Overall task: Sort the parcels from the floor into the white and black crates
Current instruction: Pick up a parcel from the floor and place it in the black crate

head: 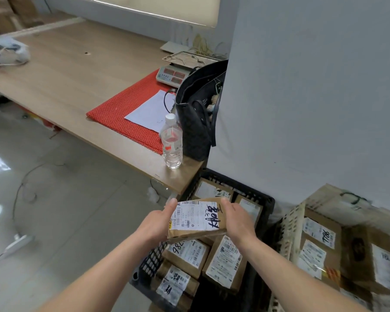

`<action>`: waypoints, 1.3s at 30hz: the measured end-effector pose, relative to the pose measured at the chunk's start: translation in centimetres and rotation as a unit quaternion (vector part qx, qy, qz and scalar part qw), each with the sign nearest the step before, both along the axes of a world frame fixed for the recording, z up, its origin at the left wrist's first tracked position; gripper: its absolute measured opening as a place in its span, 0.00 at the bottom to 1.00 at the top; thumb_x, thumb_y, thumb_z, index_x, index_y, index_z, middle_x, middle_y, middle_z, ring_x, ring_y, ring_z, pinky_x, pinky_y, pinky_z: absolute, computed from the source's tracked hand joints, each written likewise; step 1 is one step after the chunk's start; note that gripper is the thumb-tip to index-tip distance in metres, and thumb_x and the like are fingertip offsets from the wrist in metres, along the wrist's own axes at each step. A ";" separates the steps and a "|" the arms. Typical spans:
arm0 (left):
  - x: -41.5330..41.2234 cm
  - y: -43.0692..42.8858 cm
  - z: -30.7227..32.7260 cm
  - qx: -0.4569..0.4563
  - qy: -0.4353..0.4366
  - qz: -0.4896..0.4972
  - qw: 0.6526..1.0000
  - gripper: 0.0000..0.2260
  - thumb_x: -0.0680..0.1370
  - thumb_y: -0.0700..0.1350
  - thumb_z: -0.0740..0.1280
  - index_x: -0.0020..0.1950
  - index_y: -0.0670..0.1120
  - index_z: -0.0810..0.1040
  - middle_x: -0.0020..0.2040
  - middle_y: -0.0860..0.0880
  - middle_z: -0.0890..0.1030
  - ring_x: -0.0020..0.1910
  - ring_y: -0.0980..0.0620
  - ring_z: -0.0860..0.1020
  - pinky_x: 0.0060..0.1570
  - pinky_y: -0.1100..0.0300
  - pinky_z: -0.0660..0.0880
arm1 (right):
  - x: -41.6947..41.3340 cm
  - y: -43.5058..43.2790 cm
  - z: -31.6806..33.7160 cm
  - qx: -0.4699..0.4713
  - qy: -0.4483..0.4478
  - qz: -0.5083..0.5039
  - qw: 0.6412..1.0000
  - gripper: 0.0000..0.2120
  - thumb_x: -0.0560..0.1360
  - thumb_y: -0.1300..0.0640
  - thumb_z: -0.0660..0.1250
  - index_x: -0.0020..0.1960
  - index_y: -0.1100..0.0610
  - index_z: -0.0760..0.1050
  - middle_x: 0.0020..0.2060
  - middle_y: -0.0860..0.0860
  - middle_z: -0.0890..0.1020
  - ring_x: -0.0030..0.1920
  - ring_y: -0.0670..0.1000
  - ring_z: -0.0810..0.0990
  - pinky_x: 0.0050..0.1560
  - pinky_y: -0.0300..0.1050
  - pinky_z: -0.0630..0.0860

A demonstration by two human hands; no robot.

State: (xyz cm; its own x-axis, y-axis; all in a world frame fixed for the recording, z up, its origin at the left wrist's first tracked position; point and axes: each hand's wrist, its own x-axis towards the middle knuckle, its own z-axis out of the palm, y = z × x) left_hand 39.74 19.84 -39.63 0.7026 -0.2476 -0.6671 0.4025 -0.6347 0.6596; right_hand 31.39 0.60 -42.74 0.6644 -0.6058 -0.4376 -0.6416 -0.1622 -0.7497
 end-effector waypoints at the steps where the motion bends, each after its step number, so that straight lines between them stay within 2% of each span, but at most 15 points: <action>1: -0.1 -0.2 -0.6 0.003 0.009 0.008 1.000 0.31 0.80 0.69 0.51 0.55 0.49 0.85 0.50 0.51 0.85 0.42 0.53 0.80 0.41 0.58 0.72 | 0.3 -0.1 -0.3 0.007 0.002 0.012 1.000 0.27 0.81 0.31 0.53 0.48 0.50 0.80 0.39 0.48 0.87 0.44 0.50 0.85 0.55 0.54 0.79; 5: -0.4 -0.6 -2.5 0.017 0.046 0.035 0.998 0.30 0.80 0.70 0.53 0.53 0.48 0.84 0.46 0.50 0.85 0.38 0.52 0.79 0.38 0.58 0.73 | 1.3 -0.5 -1.5 0.037 0.011 0.047 0.998 0.28 0.82 0.32 0.51 0.50 0.50 0.81 0.40 0.47 0.87 0.46 0.49 0.85 0.48 0.48 0.76; 9: 0.0 -1.0 -4.2 0.013 0.068 0.051 0.996 0.29 0.80 0.69 0.54 0.53 0.48 0.85 0.50 0.46 0.87 0.37 0.50 0.79 0.39 0.57 0.73 | 2.2 -0.8 -3.1 0.057 0.017 0.055 0.997 0.31 0.80 0.30 0.51 0.49 0.52 0.81 0.40 0.48 0.87 0.45 0.50 0.86 0.51 0.50 0.77; 11: 0.3 -1.2 -4.8 0.004 0.087 0.057 0.995 0.28 0.79 0.69 0.56 0.53 0.49 0.85 0.47 0.48 0.86 0.34 0.50 0.78 0.38 0.58 0.72 | 2.6 -1.1 -3.5 0.057 0.020 0.048 0.997 0.28 0.82 0.33 0.52 0.50 0.52 0.81 0.40 0.47 0.87 0.46 0.49 0.85 0.50 0.48 0.76; 15: 0.3 -2.2 -6.0 -0.021 0.157 0.071 0.985 0.26 0.76 0.70 0.58 0.58 0.51 0.81 0.42 0.48 0.82 0.31 0.51 0.75 0.33 0.62 0.67 | 2.6 -2.2 -3.9 0.029 0.030 0.028 0.999 0.27 0.81 0.32 0.54 0.49 0.51 0.81 0.39 0.47 0.87 0.44 0.49 0.85 0.51 0.49 0.76; 17: 0.0 -2.5 -6.6 -0.011 0.171 0.061 0.983 0.27 0.75 0.70 0.59 0.61 0.51 0.79 0.46 0.46 0.82 0.32 0.49 0.79 0.35 0.62 0.73 | 2.5 -2.5 -4.0 0.027 0.039 0.034 0.998 0.26 0.82 0.33 0.54 0.49 0.51 0.81 0.39 0.48 0.87 0.44 0.49 0.85 0.50 0.48 0.76; 18: -0.1 -2.5 -6.9 -0.009 0.179 0.060 0.982 0.27 0.76 0.68 0.59 0.63 0.50 0.77 0.50 0.45 0.83 0.33 0.52 0.67 0.39 0.60 0.76 | 2.6 -2.5 -3.9 0.030 0.037 0.040 0.998 0.24 0.82 0.34 0.55 0.50 0.50 0.80 0.39 0.48 0.87 0.44 0.49 0.85 0.49 0.47 0.76; 19: -0.1 -2.4 -7.0 -0.007 0.185 0.065 0.981 0.27 0.76 0.67 0.60 0.65 0.50 0.76 0.54 0.44 0.83 0.54 0.46 0.81 0.42 0.58 0.79 | 2.8 -2.4 -3.8 0.032 0.038 0.048 0.998 0.22 0.83 0.35 0.56 0.51 0.50 0.80 0.40 0.48 0.87 0.44 0.48 0.85 0.48 0.46 0.75; 20: -0.1 -2.3 -7.2 -0.001 0.195 0.067 0.979 0.25 0.77 0.65 0.61 0.66 0.49 0.75 0.55 0.44 0.83 0.42 0.46 0.85 0.43 0.56 0.79 | 3.1 -2.3 -3.8 0.032 0.033 0.058 0.997 0.19 0.83 0.37 0.57 0.52 0.49 0.80 0.41 0.47 0.87 0.45 0.48 0.85 0.46 0.44 0.74; 22: -0.2 -1.9 -7.6 0.001 0.216 0.062 0.975 0.20 0.79 0.61 0.61 0.63 0.49 0.75 0.51 0.43 0.85 0.46 0.44 0.85 0.49 0.53 0.78 | 3.8 -1.7 -4.1 0.029 0.033 0.082 0.996 0.13 0.83 0.41 0.60 0.55 0.48 0.78 0.43 0.47 0.86 0.46 0.47 0.84 0.46 0.43 0.76; 25: -0.4 -1.0 -8.2 -0.007 0.257 0.064 0.964 0.15 0.79 0.55 0.62 0.58 0.46 0.78 0.43 0.44 0.86 0.42 0.45 0.80 0.46 0.52 0.72 | 4.5 -0.8 -5.2 0.022 0.039 0.107 0.993 0.14 0.79 0.39 0.62 0.55 0.45 0.79 0.46 0.45 0.86 0.48 0.48 0.84 0.53 0.51 0.81; 27: -0.5 -0.4 -9.1 -0.002 0.275 0.069 0.959 0.19 0.77 0.55 0.63 0.61 0.43 0.76 0.47 0.43 0.82 0.43 0.45 0.80 0.47 0.52 0.72 | 4.8 -0.3 -5.7 0.008 0.047 0.123 0.991 0.13 0.78 0.40 0.62 0.56 0.44 0.79 0.47 0.45 0.85 0.48 0.47 0.84 0.51 0.49 0.80; 29: -0.8 -0.1 -9.5 0.012 0.274 0.072 0.959 0.17 0.80 0.54 0.63 0.62 0.44 0.72 0.53 0.39 0.82 0.46 0.40 0.85 0.50 0.48 0.78 | 5.0 -0.1 -5.8 -0.006 0.051 0.128 0.990 0.09 0.80 0.46 0.64 0.58 0.44 0.78 0.47 0.44 0.85 0.47 0.45 0.83 0.48 0.46 0.79; 33: -0.8 -0.3 -10.2 0.019 0.290 0.085 0.953 0.16 0.81 0.54 0.62 0.64 0.46 0.70 0.54 0.38 0.81 0.48 0.40 0.85 0.56 0.44 0.78 | 5.5 -0.1 -5.9 -0.028 0.058 0.120 0.991 0.08 0.78 0.49 0.65 0.56 0.44 0.78 0.46 0.44 0.85 0.47 0.47 0.83 0.51 0.53 0.81; 39: -0.7 -0.3 -10.6 0.010 0.301 0.088 0.949 0.17 0.82 0.54 0.62 0.65 0.45 0.69 0.54 0.38 0.81 0.48 0.40 0.86 0.49 0.49 0.78 | 6.1 -0.2 -6.1 -0.055 0.057 0.106 0.991 0.07 0.78 0.51 0.66 0.54 0.45 0.80 0.44 0.43 0.84 0.46 0.46 0.82 0.49 0.49 0.80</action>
